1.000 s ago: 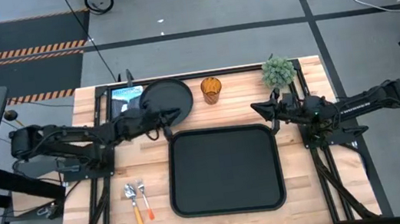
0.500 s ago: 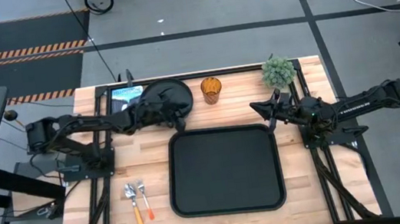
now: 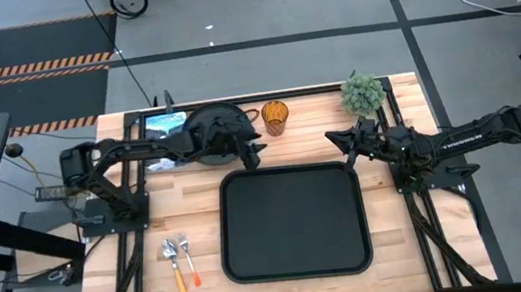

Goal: Pick and place plate/cup/fork/spoon on tray
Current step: Put the brown glass on the top right of the black serving tray

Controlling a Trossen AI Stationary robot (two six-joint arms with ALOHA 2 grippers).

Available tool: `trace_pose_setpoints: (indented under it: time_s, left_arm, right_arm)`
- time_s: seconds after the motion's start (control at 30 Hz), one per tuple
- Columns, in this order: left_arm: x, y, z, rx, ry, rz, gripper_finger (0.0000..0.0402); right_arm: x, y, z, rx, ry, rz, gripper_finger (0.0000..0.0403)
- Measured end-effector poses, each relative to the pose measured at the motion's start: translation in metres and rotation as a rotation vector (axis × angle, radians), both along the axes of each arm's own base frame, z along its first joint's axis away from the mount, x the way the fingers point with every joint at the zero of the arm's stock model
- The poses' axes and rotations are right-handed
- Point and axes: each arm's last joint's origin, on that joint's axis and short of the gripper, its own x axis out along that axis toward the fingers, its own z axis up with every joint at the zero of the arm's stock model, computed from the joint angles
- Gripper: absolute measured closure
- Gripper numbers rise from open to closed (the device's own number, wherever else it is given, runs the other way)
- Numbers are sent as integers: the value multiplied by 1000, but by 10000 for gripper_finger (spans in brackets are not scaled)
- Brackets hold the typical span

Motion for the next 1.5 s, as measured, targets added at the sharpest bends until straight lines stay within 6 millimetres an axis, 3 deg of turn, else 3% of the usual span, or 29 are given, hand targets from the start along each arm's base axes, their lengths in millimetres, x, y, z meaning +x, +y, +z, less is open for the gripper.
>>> trace_pose_setpoints:
  time_s: [0.17,0.43,0.83,1.13,1.5]
  left_arm:
    - [13,5,-4,37,43,-26,228]
    - [16,7,-2,154,57,-46,230]
    - [29,8,14,225,-99,-52,230]
    - [36,9,-3,212,-70,-53,230]
    - [40,8,8,133,-52,-21,230]
  right_arm:
    - [0,-2,0,0,0,-14,385]
    - [0,-2,0,18,-10,-14,385]
    - [0,-2,0,52,-29,-16,392]
    - [0,-2,0,52,-29,-13,393]
    - [0,-2,0,51,-29,-13,394]
